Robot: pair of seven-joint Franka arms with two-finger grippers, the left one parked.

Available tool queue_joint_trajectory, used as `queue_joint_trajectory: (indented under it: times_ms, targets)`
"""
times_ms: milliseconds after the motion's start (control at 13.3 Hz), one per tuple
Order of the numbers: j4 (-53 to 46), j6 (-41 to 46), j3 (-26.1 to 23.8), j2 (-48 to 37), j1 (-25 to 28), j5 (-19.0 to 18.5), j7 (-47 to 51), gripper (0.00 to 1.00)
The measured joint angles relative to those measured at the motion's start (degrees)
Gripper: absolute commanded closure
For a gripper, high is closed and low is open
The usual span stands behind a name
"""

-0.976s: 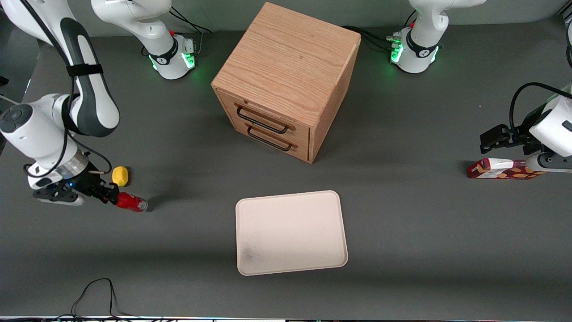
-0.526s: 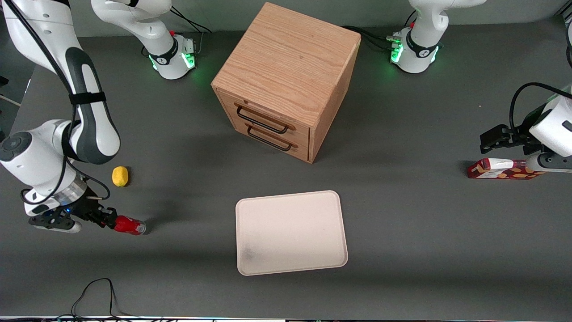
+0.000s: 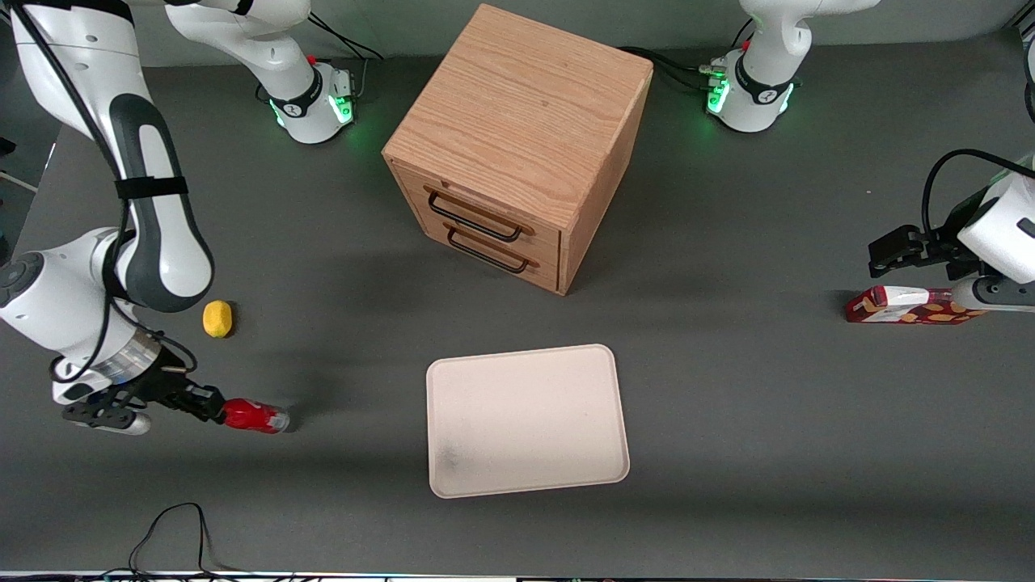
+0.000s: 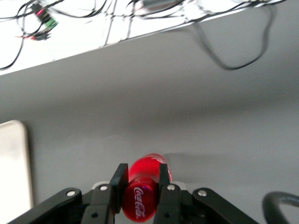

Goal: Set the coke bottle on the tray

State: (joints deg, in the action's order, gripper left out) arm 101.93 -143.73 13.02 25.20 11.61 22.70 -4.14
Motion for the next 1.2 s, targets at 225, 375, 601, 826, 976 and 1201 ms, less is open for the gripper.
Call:
queue_joint_trajectory:
  times_ms: [225,375,601,826,976,1201]
  targets:
    - [2.4,-0.3,0.0,-1.2,4.2,0.0,3.6,1.00]
    - [6.5,-4.6,0.0,-2.9,5.0,0.0,3.8,1.00]
    - [14.8,-11.5,0.0,-5.9,5.7,0.0,3.7,1.00]
    - [21.0,-11.6,0.0,-10.6,5.8,-1.5,3.6,1.00]
    - [24.2,-11.6,0.0,-13.6,5.8,-2.9,3.6,1.00]
    - [27.5,-11.6,0.0,-16.5,5.8,-4.7,3.6,1.00]
